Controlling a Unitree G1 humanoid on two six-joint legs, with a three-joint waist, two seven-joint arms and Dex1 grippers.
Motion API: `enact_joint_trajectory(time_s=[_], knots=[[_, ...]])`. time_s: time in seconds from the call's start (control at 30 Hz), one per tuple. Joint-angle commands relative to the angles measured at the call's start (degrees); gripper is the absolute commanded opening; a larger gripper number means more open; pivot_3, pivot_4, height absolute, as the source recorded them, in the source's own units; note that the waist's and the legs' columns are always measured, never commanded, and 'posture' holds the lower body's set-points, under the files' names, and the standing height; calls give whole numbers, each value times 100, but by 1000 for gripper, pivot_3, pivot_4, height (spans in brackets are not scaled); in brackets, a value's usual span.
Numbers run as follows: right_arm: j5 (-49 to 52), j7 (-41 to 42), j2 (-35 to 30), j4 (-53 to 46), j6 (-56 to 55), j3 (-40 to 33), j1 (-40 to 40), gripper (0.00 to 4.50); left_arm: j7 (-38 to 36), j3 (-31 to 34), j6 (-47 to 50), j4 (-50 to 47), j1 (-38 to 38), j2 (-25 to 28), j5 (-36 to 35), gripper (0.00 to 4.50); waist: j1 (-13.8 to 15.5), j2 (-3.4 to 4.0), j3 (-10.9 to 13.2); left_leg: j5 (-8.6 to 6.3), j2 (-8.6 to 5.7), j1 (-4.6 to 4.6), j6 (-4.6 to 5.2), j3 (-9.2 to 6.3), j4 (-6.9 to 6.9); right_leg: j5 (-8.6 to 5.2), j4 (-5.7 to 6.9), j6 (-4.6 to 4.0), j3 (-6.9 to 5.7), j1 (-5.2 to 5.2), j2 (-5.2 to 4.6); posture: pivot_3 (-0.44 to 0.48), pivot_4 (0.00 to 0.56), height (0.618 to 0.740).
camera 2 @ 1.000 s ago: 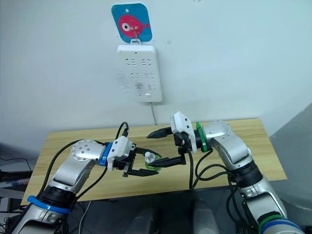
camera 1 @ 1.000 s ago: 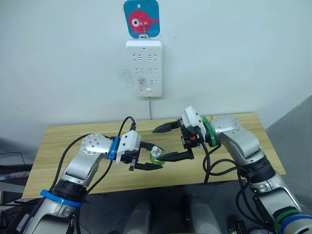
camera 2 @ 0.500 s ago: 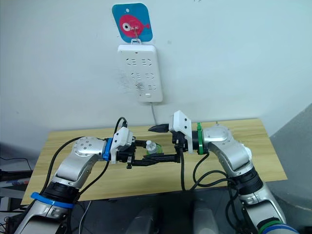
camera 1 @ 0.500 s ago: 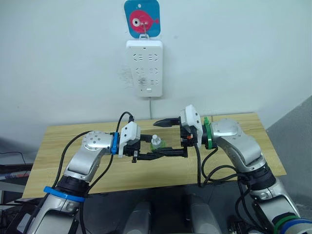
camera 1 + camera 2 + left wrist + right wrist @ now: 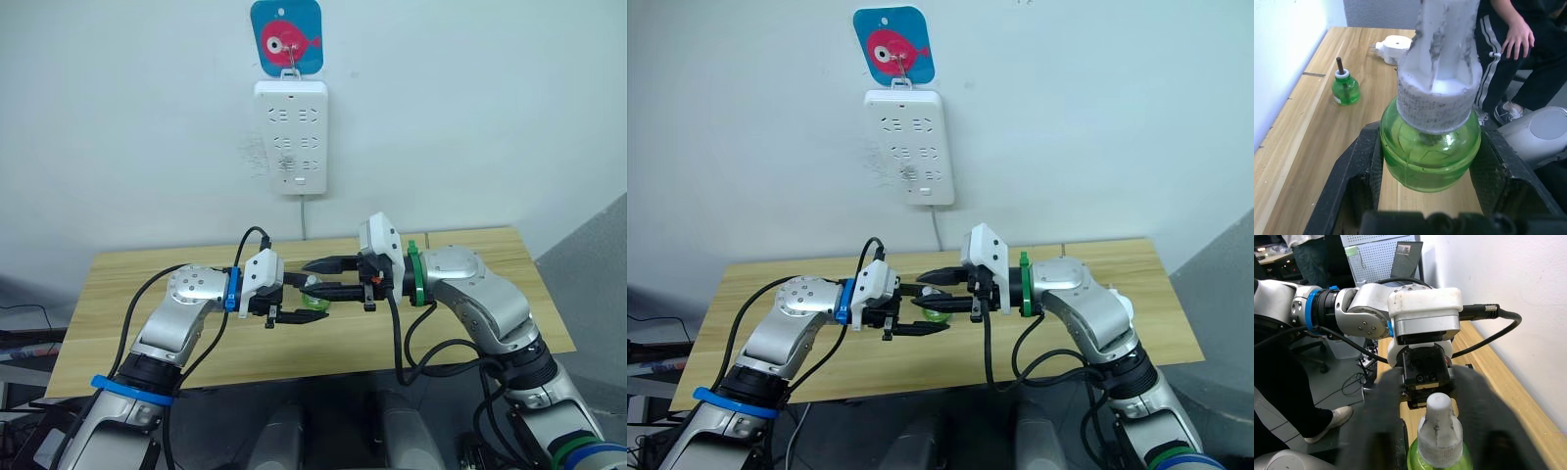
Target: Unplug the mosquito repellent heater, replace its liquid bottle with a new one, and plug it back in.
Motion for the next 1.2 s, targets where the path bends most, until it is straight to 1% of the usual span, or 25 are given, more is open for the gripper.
enact_joint_trajectory(time_s=[0.03, 0.07, 0.1, 0.23, 0.33, 0.43, 0.53, 0.6, 0.7, 1.03, 1.13, 1.2], knots=[[-64, 30, -12, -79, -153, 112, 37, 392, -37, -1, -59, -181, 35, -13, -47, 2226, 0, 0, 0, 0, 0, 0, 0, 0, 0, 0, 0, 0, 0, 0, 0, -91, 225, 740], [-91, 27, -8, -59, -174, 125, 38, 63, -33, 4, -39, -200, 34, -17, -57, 2226, 0, 0, 0, 0, 0, 0, 0, 0, 0, 0, 0, 0, 0, -1, 0, -91, 225, 740], [-119, 23, -7, -41, -201, 137, 34, 20, -30, 10, -29, -211, 34, -18, -62, 2226, 0, 0, 0, 0, 1, 0, 0, 0, 0, 0, 0, 0, -1, 0, 0, -91, 225, 740], [-83, 91, -43, -42, -244, 143, 31, 20, -31, 27, -12, -226, 51, -8, -66, 2226, 0, 0, 0, 0, 0, 0, 0, 0, 0, 0, 0, 0, -1, 0, 0, -84, 221, 740], [183, 231, -101, -191, -76, 57, 35, 20, -25, 37, -5, -234, 70, 1, -68, 2226, 0, 0, 0, 0, 0, 0, 0, -1, 0, 0, 0, 0, -1, 0, 0, -83, 221, 740], [462, 278, -111, -306, 138, -61, 7, 570, -3, 45, 11, -244, 93, -2, -75, 2226, 1, 0, 0, 0, 0, 0, 0, -1, 0, 0, 0, 0, -1, 0, 0, -82, 218, 740], [437, 228, -135, -304, 135, -52, -12, 1608, 1, 45, 4, -250, 109, 3, -76, 2226, 2, 0, 0, 0, 0, 0, 0, -1, 0, 0, 0, 0, -1, 1, 0, -82, 217, 740], [350, 130, -105, -235, 67, -33, -20, 2377, 4, 42, -7, -248, 117, -1, -73, 2226, 2, 0, 0, 0, 0, 0, 0, -1, 0, 0, -1, 0, -1, 1, 0, -82, 213, 740], [305, 14, -51, -148, 32, -19, -20, 3381, 1, 35, -9, -267, 130, -6, -77, 2226, 2, 0, 0, 0, 0, 0, 0, -1, 0, 0, 0, 0, -1, 0, 0, -81, 211, 740], [104, -6, 26, 91, -129, 128, 57, 3381, -17, 19, 44, -368, 180, 3, -98, 2226, 1, 0, 0, 0, 0, 0, 0, 0, 0, 0, 0, 0, 0, 0, 0, -79, 214, 740], [156, 46, 57, 121, -148, 124, 71, 2896, -19, 22, 73, -387, 192, 5, -110, 2226, 1, 0, 0, 0, 0, 0, 0, 0, 0, 0, 0, 0, 0, 0, 0, -79, 214, 740], [215, 153, 39, 83, -168, 132, 72, 2220, -19, 21, 81, -399, 207, 12, -105, 2226, 2, 0, 0, 0, 0, 0, 0, 0, 0, 0, 0, 0, -1, 0, 0, -79, 217, 740]])
